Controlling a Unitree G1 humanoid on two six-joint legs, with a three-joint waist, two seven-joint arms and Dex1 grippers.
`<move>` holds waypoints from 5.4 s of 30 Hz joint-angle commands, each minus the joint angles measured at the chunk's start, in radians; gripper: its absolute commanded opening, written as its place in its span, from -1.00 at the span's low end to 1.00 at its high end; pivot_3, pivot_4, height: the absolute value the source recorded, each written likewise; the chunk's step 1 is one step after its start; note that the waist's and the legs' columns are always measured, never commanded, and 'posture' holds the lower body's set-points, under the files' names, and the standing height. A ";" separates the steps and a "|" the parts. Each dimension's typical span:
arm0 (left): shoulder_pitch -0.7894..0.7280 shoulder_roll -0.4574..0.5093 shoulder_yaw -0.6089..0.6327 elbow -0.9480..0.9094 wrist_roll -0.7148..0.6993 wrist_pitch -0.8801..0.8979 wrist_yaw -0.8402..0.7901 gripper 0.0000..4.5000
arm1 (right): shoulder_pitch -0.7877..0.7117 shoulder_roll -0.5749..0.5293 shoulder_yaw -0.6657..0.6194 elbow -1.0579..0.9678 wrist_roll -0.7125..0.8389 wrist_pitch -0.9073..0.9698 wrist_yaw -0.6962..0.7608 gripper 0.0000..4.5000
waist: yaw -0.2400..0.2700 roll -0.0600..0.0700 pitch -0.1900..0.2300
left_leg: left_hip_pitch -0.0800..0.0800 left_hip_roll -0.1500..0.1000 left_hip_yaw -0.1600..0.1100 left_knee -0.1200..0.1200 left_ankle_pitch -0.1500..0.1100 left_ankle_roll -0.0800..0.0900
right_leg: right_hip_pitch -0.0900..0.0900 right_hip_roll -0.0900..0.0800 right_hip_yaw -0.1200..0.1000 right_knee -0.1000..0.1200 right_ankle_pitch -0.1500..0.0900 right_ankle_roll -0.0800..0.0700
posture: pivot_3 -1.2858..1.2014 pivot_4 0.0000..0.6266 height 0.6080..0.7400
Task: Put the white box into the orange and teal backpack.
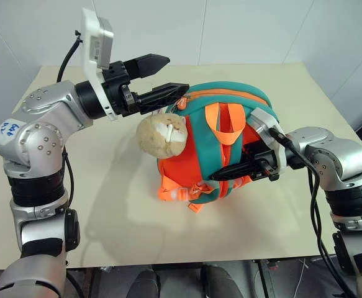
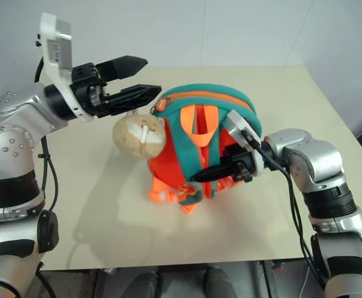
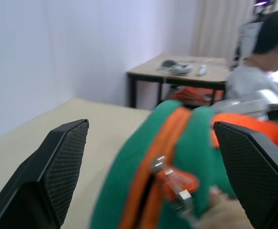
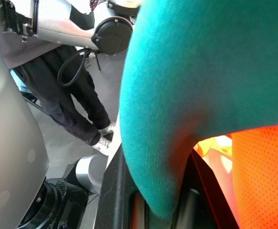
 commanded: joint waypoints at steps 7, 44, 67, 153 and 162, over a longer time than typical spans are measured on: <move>0.162 0.103 0.141 -0.261 -0.297 0.202 0.170 0.99 | 0.038 -0.008 -0.036 -0.069 0.029 -0.007 -0.013 -0.74 | -0.006 0.000 0.000 | 0.000 0.000 0.000 0.002 -0.001 0.001 | 0.001 -0.001 0.000 0.000 0.000 0.000 | 0.03 -0.52 1.00; 0.263 0.201 0.055 -0.263 -0.706 0.162 0.670 -0.61 | 0.014 -0.010 -0.021 -0.029 -0.006 -0.034 0.014 -0.74 | 0.009 0.000 0.000 | 0.003 0.000 0.001 0.003 -0.005 0.006 | 0.002 -0.001 0.001 -0.003 0.000 -0.001 | 0.03 -0.52 1.00; 0.579 0.411 0.253 -0.186 -0.613 0.111 0.561 -0.69 | 0.029 -0.020 -0.029 -0.026 -0.008 -0.040 0.027 -0.74 | 0.004 0.001 0.001 | 0.003 0.000 0.003 0.000 -0.006 0.006 | 0.001 0.000 0.001 -0.005 0.000 -0.002 | 0.03 -0.52 1.00; 0.839 0.246 0.588 0.033 -0.169 -0.341 -0.290 1.00 | -0.079 -0.235 -0.224 0.482 -0.242 -0.398 -0.024 0.99 | -0.016 0.006 0.004 | 0.004 0.003 0.010 -0.001 -0.011 0.007 | 0.000 -0.002 -0.001 -0.008 -0.001 -0.003 | 0.03 -0.52 1.00; 0.870 0.290 0.555 0.191 -0.064 -0.559 -0.543 1.00 | -0.115 -0.238 -0.261 0.605 -0.268 -0.540 0.023 0.99 | -0.016 0.006 0.004 | 0.004 0.003 0.013 0.001 -0.012 0.008 | 0.001 -0.002 -0.001 -0.007 -0.001 -0.003 | 0.03 -0.52 1.00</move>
